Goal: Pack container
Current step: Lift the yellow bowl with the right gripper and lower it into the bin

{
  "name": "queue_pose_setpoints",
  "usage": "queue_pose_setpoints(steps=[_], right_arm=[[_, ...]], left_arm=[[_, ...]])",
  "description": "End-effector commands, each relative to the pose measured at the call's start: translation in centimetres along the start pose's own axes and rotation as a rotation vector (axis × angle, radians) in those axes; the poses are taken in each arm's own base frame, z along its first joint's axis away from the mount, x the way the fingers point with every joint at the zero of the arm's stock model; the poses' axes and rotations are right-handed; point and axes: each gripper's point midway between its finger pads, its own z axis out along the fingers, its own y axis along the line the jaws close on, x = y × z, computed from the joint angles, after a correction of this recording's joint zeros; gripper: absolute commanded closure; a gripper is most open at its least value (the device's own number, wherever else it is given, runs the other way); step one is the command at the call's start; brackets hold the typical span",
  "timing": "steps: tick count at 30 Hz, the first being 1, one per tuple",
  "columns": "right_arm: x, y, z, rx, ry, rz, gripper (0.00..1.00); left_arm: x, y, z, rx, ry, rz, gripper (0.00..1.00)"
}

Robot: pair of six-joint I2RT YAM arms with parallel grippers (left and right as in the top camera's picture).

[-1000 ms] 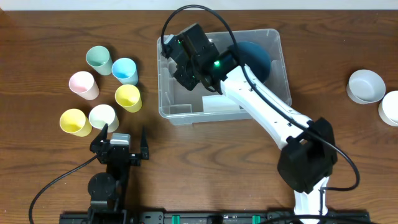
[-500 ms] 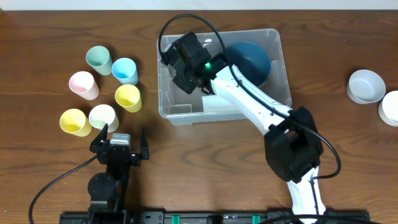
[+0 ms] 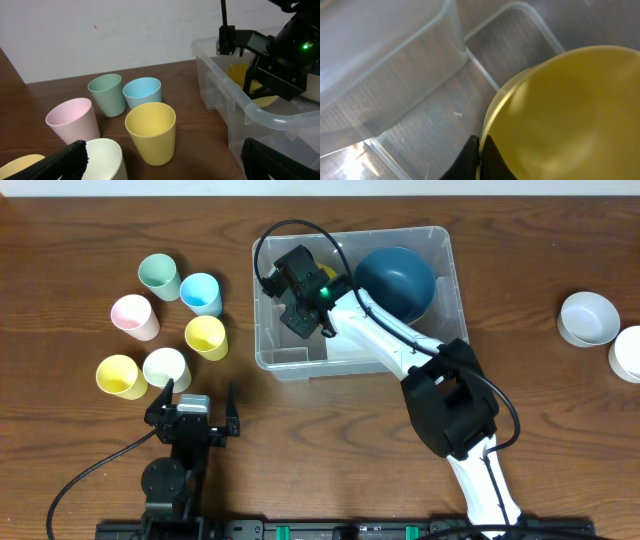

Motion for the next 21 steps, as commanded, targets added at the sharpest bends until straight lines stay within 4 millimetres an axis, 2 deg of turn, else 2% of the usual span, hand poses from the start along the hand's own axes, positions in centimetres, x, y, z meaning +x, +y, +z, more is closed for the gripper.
queue_pose_setpoints(steps=[1, 4, 7, 10, 13, 16, 20, 21], right_arm=[[0.0, -1.3, 0.2, 0.032, -0.003, -0.004, 0.78], [-0.2, -1.8, 0.2, 0.048, -0.012, -0.001, 0.57], [-0.3, -1.9, 0.2, 0.053, -0.017, 0.001, 0.43], [-0.7, -1.9, -0.3, 0.054, -0.022, 0.000, 0.33], [-1.8, -1.9, -1.5, 0.053, -0.030, 0.007, 0.28], [-3.6, -2.0, -4.3, 0.052, -0.052, 0.006, 0.26], [-6.5, -2.5, -9.7, 0.063, -0.111, 0.015, 0.23], [-7.2, -2.7, -11.7, 0.067, -0.131, 0.027, 0.22]], left_arm=[[1.7, 0.2, 0.1, -0.013, 0.047, -0.010, 0.02], [1.7, 0.2, 0.1, -0.013, 0.047, -0.009, 0.02], [1.7, 0.2, 0.1, -0.013, 0.047, -0.009, 0.02], [1.6, 0.2, 0.1, -0.013, 0.047, -0.010, 0.02], [1.7, 0.2, 0.1, -0.013, 0.047, -0.010, 0.02], [1.7, 0.2, 0.1, -0.013, 0.047, -0.009, 0.02], [1.7, 0.2, 0.1, -0.013, 0.047, -0.010, 0.02], [1.7, 0.2, 0.1, -0.013, 0.047, -0.010, 0.02]])
